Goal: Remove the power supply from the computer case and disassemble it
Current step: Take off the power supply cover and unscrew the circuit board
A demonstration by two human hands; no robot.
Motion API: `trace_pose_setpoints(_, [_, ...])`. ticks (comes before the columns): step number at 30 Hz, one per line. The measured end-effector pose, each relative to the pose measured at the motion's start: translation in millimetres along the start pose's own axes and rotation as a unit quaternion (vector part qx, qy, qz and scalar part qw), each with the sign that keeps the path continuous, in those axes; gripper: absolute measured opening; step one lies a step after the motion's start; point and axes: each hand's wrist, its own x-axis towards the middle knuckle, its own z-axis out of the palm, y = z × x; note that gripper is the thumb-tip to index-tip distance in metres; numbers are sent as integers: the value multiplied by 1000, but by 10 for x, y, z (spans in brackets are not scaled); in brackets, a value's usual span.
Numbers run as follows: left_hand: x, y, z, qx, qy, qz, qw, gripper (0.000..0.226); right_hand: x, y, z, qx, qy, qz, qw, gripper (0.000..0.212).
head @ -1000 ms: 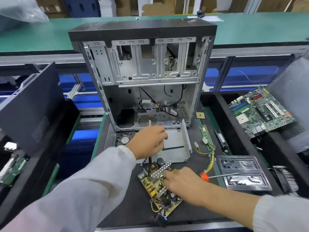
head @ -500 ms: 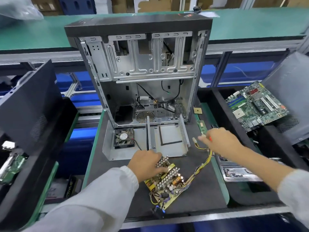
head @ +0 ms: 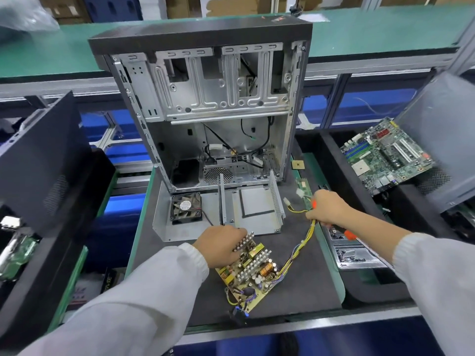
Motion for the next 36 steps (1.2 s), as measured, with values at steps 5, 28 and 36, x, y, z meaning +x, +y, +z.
trace_pose_setpoints(5, [46,44,-83,-31,18,19,999,21,3,-128,-26,-5,51,-26,998,25])
trace_pose_setpoints(28, [-190,492,321,-333,62,-234,911,21,405,-190,-173,16,-3,-140,990,41])
trace_pose_setpoints(36, [-202,538,276,-368,69,-258,891,19,385,-116,-106,-30,97,-164,981,36])
